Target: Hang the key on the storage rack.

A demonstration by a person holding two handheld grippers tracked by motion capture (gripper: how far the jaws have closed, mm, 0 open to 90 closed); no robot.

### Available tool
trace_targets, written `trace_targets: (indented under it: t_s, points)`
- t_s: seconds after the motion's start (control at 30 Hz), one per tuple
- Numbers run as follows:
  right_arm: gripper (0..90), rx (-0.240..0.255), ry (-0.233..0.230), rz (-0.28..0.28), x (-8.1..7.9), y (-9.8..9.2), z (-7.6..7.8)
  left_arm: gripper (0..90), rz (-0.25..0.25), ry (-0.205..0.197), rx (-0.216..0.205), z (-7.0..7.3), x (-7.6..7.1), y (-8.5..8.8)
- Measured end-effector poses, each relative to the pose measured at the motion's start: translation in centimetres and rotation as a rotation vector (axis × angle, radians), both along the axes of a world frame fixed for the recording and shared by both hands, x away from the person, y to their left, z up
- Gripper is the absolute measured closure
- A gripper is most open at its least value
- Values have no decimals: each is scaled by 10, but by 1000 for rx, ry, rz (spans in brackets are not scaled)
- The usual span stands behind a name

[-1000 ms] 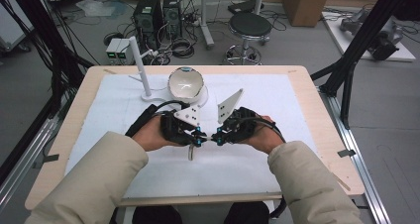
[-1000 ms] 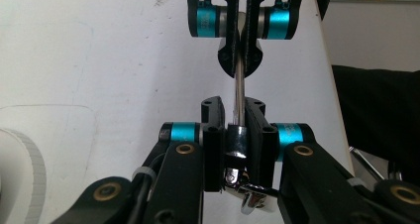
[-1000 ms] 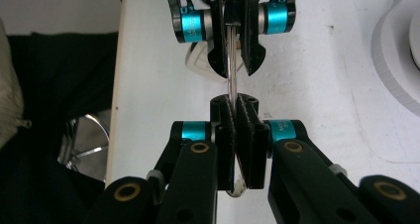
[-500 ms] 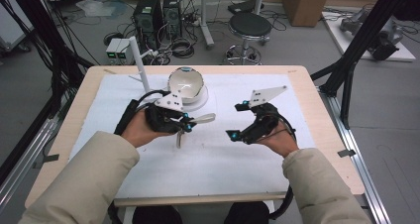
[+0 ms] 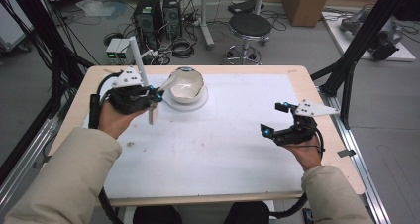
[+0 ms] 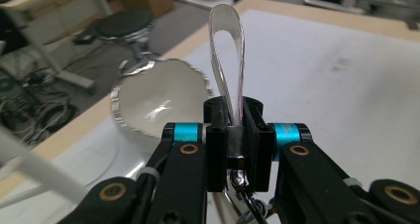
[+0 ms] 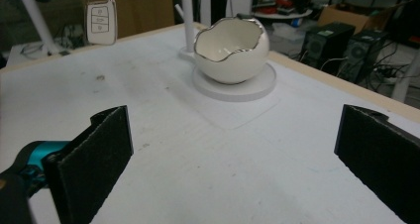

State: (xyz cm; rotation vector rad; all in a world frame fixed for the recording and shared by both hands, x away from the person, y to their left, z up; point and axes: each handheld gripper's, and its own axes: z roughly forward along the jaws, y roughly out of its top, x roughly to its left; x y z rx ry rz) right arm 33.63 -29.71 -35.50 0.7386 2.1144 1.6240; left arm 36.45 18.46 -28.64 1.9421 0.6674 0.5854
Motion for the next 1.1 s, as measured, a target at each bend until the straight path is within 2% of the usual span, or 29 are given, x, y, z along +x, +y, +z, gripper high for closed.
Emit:
trace_targets:
  t_s: [0.07, 0.1, 0.17, 0.23, 0.3, 0.37, 0.4, 0.5, 0.57, 0.6, 0.7, 0.87, 1.03, 1.1]
  points:
    - [6, 14, -11, -13, -2, -4, -3, 818, 55, -20, -6, 2, 2, 10]
    - [6, 33, -30, -35, -4, -11, -9, 818, 81, -30, -12, 2, 2, 15]
    - [6, 44, -34, -37, -5, -13, -11, 818, 121, -41, -25, 3, 4, 24]
    - [6, 62, -65, -52, -9, -21, -20, 818, 151, -45, -37, 4, 6, 32]
    - [6, 70, -69, -55, -10, -22, -24, 818, 180, -48, -37, 3, 8, 39]
    - [6, 81, -71, -84, -12, -26, -33, 818, 219, -53, -37, 1, 10, 44]
    - [6, 94, -69, -96, -13, -28, -38, 818, 228, -52, -47, 0, 11, 46]
    - [6, 94, -86, -123, -14, -29, -47, 818, 260, -63, -43, -3, 14, 50]
    - [6, 94, -87, -125, -14, -29, -49, 818, 285, -62, -26, -6, 17, 54]
    - [6, 97, -84, -127, -15, -29, -51, 818, 294, -52, -36, -8, 19, 56]
    - [6, 98, -84, -131, -15, -31, -55, 818, 326, -39, -29, -14, 22, 61]
    - [6, 108, -85, -150, -16, -35, -62, 818, 351, -22, -11, -24, 25, 66]
    - [6, 108, -79, -186, -20, -39, -72, 817, 378, -15, -14, -33, 31, 69]
    - [6, 108, -93, -193, -20, -40, -75, 817, 385, -13, -4, -36, 33, 69]
